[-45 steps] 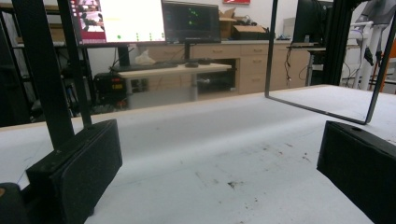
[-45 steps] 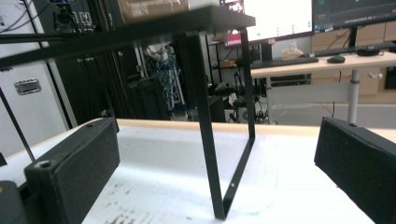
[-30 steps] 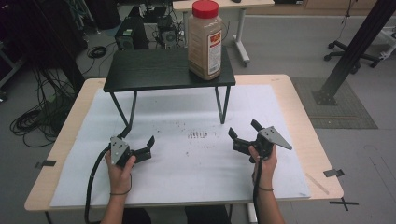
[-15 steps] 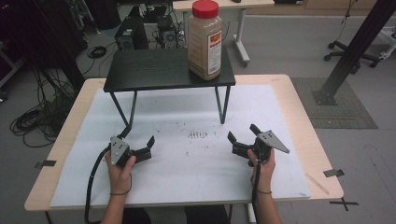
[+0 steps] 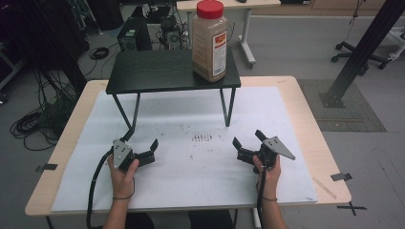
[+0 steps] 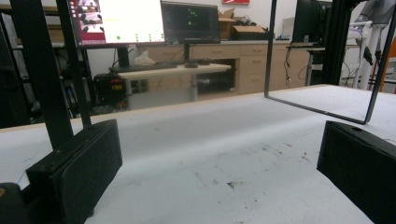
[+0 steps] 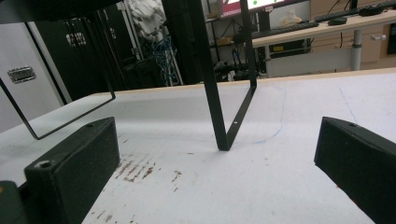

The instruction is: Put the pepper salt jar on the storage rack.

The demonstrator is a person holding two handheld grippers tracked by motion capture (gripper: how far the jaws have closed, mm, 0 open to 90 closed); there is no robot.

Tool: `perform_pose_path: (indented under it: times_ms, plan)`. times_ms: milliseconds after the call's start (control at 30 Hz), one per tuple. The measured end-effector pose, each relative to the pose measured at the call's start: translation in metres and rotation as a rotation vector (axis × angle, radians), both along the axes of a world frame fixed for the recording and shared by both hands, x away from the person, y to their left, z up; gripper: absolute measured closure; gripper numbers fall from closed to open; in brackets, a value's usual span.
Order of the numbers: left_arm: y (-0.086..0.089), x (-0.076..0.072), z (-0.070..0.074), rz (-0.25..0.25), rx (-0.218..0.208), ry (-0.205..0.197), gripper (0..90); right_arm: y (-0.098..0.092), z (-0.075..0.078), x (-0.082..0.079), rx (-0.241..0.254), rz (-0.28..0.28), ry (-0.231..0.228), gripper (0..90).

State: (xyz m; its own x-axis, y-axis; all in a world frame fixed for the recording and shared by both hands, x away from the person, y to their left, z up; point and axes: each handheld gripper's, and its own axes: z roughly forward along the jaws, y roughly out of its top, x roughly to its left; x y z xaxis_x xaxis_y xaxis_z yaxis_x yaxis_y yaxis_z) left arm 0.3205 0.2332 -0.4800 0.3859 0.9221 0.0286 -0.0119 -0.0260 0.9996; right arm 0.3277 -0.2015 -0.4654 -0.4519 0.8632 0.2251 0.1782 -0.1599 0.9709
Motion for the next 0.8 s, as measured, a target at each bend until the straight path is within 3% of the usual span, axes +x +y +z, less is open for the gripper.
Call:
perform_pose_path:
  times_ms: [800]
  plan:
    - [0.0000,0.0000,-0.0001,0.000,-0.002,0.001,0.2,0.0009,-0.0060,-0.0013,-0.022,-0.004,0.019,0.1]
